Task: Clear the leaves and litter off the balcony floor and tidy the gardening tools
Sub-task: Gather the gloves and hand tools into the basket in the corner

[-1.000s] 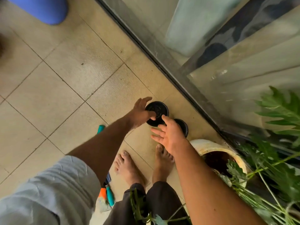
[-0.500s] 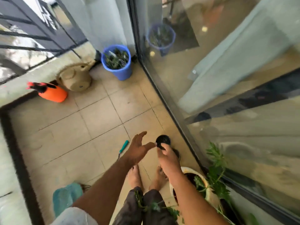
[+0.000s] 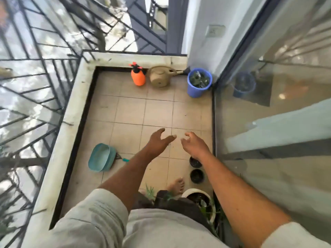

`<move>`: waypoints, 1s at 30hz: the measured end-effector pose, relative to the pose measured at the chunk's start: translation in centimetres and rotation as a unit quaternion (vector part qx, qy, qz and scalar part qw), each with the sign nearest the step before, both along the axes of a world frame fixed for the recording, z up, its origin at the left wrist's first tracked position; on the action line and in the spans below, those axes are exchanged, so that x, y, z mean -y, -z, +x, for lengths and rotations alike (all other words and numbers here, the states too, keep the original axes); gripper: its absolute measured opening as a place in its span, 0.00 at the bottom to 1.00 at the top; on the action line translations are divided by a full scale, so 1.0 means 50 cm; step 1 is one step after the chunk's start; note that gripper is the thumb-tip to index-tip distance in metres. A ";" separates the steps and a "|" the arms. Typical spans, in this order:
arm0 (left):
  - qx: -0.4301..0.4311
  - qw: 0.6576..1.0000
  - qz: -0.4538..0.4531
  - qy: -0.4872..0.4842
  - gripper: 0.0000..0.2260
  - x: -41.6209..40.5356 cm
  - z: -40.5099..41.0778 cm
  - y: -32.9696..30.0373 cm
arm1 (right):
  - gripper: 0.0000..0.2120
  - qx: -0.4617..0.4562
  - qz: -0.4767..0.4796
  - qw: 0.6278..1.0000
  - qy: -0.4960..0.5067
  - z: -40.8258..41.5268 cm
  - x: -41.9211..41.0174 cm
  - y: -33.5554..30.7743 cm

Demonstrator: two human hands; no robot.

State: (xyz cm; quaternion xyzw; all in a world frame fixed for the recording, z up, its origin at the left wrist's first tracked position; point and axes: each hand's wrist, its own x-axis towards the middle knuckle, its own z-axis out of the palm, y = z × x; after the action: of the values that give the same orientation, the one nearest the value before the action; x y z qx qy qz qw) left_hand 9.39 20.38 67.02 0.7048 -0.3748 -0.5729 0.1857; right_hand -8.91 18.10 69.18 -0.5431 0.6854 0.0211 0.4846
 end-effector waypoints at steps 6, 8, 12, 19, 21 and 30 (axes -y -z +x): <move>0.018 0.996 -0.004 -0.093 0.38 -0.129 0.179 -0.039 | 0.26 0.010 -0.017 0.994 -0.110 0.159 -0.046 -0.038; 0.024 0.992 -0.009 -0.122 0.37 -0.180 0.235 -0.053 | 0.26 0.014 -0.024 0.991 -0.134 0.214 -0.073 -0.042; 0.003 0.983 0.023 -0.182 0.37 -0.314 0.342 -0.063 | 0.25 0.031 -0.019 0.989 -0.145 0.315 -0.145 -0.042; -0.021 0.955 0.018 -0.297 0.36 -0.557 0.492 -0.063 | 0.24 0.044 0.003 0.984 -0.175 0.470 -0.278 -0.030; -0.024 0.944 0.033 -0.328 0.43 -0.629 0.533 -0.060 | 0.24 0.043 0.009 0.982 -0.183 0.513 -0.316 -0.029; -0.069 0.897 0.044 -0.434 0.22 -0.737 0.649 -0.048 | 0.22 0.028 0.030 0.970 -0.240 0.657 -0.374 -0.025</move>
State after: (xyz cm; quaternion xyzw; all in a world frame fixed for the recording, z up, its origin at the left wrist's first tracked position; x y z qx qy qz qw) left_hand 41.84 57.23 69.41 0.7636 0.0078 -0.4984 0.4103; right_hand 23.96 36.81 70.45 -0.6772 0.5206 0.1421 0.5002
